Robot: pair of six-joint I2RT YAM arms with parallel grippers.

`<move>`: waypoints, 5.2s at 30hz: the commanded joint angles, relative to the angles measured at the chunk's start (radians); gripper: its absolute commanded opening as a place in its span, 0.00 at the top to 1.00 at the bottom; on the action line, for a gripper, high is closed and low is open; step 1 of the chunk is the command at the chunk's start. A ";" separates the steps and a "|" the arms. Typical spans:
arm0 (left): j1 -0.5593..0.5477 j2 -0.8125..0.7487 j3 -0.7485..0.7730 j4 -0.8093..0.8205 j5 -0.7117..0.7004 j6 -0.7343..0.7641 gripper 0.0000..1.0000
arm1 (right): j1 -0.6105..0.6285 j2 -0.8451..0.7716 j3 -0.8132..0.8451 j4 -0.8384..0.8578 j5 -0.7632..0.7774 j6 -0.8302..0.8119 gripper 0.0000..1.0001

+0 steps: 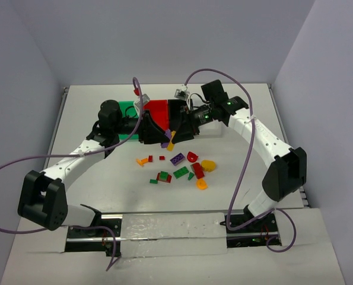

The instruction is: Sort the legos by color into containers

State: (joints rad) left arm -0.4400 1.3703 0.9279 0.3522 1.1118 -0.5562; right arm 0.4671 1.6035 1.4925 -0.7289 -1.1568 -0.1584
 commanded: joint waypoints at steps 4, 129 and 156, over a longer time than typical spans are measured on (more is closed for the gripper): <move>0.077 0.003 0.061 -0.073 -0.024 0.063 1.00 | -0.020 -0.056 -0.009 -0.084 0.053 -0.112 1.00; -0.244 0.740 0.934 -0.736 -1.143 0.652 1.00 | -0.415 -0.258 -0.269 0.048 0.686 -0.057 0.00; -0.103 0.476 1.072 -0.875 -0.921 0.618 0.01 | -0.131 -0.270 -0.498 -0.070 0.815 -0.412 0.02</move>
State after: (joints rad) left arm -0.5937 2.0721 2.0236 -0.5053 0.0515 0.0896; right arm 0.3031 1.3297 0.9988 -0.7898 -0.3851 -0.4995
